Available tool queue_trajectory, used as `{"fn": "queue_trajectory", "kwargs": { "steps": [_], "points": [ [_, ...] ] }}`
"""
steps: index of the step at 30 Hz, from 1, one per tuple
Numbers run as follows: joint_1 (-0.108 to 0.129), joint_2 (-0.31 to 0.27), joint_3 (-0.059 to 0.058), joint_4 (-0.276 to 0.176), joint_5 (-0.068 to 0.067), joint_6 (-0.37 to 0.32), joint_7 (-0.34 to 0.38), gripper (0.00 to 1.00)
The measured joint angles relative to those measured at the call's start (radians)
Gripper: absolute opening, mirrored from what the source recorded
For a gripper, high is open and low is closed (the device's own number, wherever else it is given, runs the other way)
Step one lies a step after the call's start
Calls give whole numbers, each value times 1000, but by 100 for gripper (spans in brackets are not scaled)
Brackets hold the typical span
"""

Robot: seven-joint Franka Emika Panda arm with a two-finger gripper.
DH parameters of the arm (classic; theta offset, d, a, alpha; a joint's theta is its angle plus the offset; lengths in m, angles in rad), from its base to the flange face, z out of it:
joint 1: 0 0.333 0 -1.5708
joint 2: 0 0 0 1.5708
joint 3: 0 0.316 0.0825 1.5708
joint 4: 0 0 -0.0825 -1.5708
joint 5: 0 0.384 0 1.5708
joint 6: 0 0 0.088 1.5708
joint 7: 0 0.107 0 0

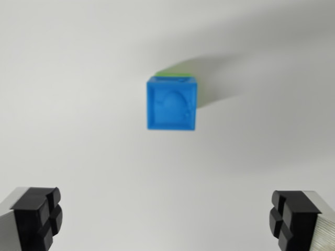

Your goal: Stack cube

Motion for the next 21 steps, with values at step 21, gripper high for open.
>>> {"fn": "queue_trajectory", "kwargs": {
  "steps": [21],
  "points": [
    [0,-63,3,99,-3,-161,4,100]
  ]
}}
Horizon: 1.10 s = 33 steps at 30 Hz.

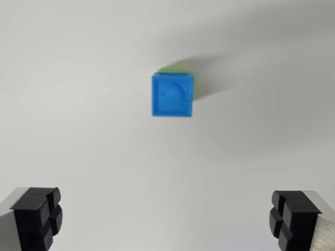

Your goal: Stack cube

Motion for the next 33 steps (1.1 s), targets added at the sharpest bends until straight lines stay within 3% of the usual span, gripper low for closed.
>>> {"fn": "queue_trajectory", "kwargs": {
  "steps": [10,33],
  "points": [
    [0,-7,1,22,0,-31,0,100],
    [0,-5,1,23,0,-32,0,100]
  ]
}}
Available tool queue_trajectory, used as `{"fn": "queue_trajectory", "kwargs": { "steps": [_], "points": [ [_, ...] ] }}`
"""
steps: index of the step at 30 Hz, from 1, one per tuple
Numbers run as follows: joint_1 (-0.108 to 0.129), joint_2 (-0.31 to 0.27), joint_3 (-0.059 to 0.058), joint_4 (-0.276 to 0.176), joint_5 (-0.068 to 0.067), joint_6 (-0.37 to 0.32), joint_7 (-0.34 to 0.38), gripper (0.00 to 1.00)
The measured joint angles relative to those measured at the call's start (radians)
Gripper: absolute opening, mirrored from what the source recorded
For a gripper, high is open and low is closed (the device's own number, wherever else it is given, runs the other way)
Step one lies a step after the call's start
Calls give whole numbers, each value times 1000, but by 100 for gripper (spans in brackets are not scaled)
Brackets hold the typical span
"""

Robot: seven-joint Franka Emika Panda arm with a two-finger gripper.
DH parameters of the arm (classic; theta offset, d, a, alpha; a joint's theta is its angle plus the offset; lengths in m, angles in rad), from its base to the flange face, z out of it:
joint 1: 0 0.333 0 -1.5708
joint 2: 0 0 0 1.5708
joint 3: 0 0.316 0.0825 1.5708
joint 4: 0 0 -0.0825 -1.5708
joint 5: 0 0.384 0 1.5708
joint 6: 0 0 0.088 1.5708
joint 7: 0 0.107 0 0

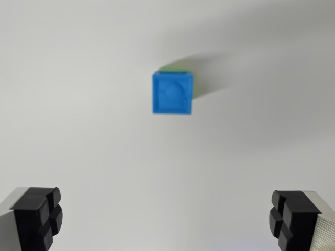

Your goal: Stack cube

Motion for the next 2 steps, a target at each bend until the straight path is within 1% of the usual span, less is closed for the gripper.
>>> {"fn": "queue_trajectory", "kwargs": {
  "steps": [2],
  "points": [
    [0,0,0,0,0,0,0,100]
  ]
}}
